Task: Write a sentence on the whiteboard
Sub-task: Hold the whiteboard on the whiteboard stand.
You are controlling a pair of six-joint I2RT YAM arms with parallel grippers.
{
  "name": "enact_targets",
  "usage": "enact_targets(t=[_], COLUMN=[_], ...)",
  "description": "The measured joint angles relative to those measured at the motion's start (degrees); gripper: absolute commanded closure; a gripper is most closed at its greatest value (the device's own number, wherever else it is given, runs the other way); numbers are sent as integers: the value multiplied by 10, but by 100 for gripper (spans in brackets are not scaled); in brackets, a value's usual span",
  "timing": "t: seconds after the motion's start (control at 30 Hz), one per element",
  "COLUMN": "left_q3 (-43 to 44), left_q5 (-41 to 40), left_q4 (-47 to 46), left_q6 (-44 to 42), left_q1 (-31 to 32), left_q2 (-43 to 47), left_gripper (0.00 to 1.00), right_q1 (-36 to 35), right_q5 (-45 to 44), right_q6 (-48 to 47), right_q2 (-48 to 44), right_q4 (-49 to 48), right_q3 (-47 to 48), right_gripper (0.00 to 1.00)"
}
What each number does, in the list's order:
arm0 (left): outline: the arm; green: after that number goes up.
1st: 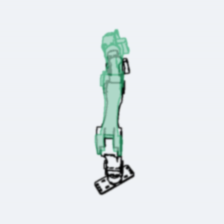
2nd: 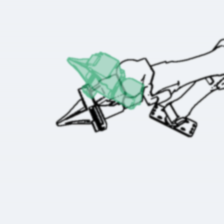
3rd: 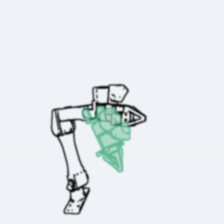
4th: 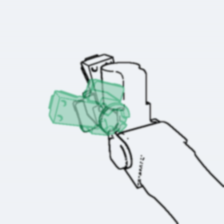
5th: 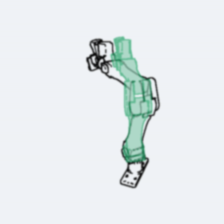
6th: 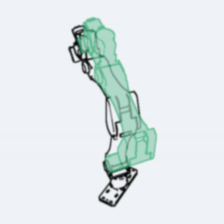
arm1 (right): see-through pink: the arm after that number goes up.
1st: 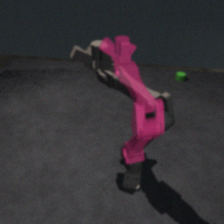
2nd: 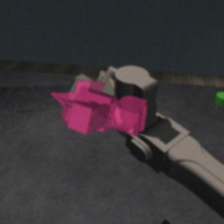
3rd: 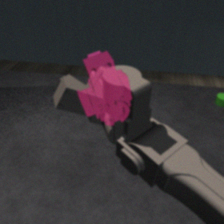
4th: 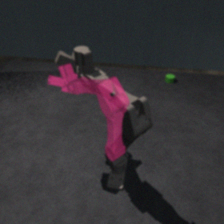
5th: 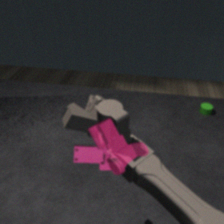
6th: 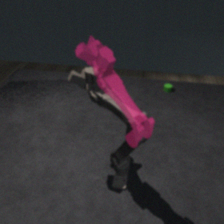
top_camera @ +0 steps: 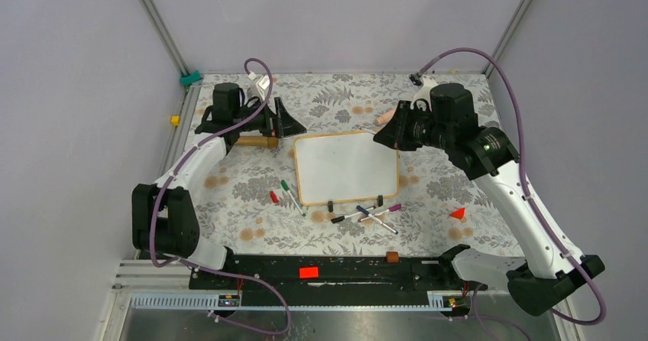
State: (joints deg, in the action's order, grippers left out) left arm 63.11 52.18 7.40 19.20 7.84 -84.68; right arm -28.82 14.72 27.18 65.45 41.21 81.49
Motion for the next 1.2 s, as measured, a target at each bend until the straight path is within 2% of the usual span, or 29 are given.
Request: enact_targets(t=[0.2,0.93,1.2], left_q3=[-2,-32,-37], left_q5=[47,54,115], left_q4=[3,1,-49], left_q6=[-8,-22,-21], left_q1=[0,1,2], left_q2=[-33,-37,-67], left_gripper=[1,1,1], right_q1=[-2,-8,-8], right_q5=[0,-2,-3], right_q6=[1,7,7], right_q2=[9,-20,-34], right_q4=[-17,-32,-34], right_q3=[1,-8,-19], right_gripper=[100,100,100])
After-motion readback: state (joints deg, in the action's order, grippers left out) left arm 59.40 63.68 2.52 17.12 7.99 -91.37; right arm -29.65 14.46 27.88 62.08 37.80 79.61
